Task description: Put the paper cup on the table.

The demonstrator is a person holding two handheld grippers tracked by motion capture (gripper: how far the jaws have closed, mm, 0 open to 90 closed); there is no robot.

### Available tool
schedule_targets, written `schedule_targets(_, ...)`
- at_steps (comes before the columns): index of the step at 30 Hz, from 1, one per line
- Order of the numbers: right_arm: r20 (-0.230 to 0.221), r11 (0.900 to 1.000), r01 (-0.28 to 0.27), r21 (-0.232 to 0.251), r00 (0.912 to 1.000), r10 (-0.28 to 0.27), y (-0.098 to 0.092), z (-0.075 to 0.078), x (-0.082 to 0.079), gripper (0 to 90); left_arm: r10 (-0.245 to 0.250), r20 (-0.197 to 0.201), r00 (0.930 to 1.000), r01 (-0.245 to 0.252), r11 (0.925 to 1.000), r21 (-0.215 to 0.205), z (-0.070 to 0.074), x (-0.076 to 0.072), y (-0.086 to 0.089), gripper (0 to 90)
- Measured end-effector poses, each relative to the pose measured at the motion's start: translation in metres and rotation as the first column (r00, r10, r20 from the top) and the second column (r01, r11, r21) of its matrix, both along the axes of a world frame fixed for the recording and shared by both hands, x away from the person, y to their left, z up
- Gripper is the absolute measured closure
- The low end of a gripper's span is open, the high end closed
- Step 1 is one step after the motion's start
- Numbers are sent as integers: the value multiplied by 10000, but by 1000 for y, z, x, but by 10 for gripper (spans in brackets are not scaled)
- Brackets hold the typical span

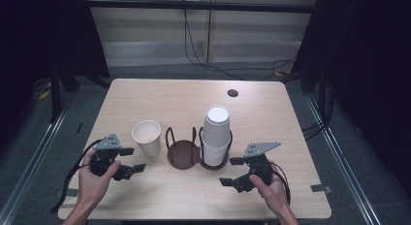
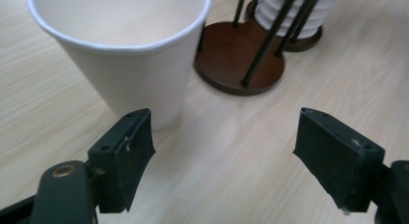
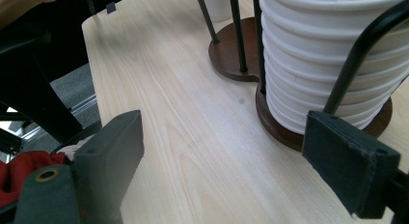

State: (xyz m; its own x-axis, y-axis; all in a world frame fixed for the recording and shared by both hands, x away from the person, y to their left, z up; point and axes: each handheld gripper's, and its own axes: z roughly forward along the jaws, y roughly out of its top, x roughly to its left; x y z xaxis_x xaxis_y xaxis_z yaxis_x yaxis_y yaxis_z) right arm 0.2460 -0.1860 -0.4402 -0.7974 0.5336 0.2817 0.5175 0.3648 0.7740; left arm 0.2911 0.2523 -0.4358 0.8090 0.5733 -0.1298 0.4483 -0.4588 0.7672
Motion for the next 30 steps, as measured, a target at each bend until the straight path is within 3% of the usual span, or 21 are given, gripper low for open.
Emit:
schedule_targets(5,18,10000,4,8,10000,-4,0,0,0,148,-19,70,10000,20,9999,-107,1,-9,-1,211)
schedule_targets(6,25,10000,19,18,10000,-19,-1,0,0,148,128,-72,9999,-130,9993,-343,1,-14,-3,211)
schedule_targets(7,39,10000,34,25,10000,-34,-1,0,0,148,128,-72,9999,-130,9993,-343,1,-14,-3,211)
schedule_targets(8,38,10000,54,62,10000,-54,-1,0,0,148,274,155,9995,-274,9996,-23,3,-18,-4,210)
schedule_targets(11,30,10000,33,42,10000,-33,-1,-1,0,148,470,305,9984,-468,9989,-71,3,-22,-6,210)
schedule_targets(12,-1,10000,30,66,10000,-30,-1,-1,0,148,376,163,9992,-363,9969,-696,1,-25,-8,210)
schedule_targets(13,13,10000,19,39,10000,-19,-1,-1,0,148,376,163,9992,-363,9969,-696,1,-25,-8,210)
schedule_targets(14,-3,10000,29,49,10000,-29,-1,-2,0,148,358,105,9993,-346,9948,-958,-3,-26,-11,209)
schedule_targets(16,-47,10000,32,66,10000,-32,-1,-3,0,149,361,118,9993,-350,9964,-777,-6,-27,-15,201)
schedule_targets(20,47,10000,50,75,10000,-50,0,-3,-1,149,218,-106,9997,-230,9922,-1222,-15,-32,-24,195)
schedule_targets(25,25,9987,266,427,9996,-268,0,-5,-2,149,-294,60,9995,299,9925,-1185,-24,-34,-38,178)
schedule_targets(30,72,9984,573,32,9983,-573,4,-8,-7,152,-367,-67,9993,358,9940,-1037,-31,-39,-53,168)
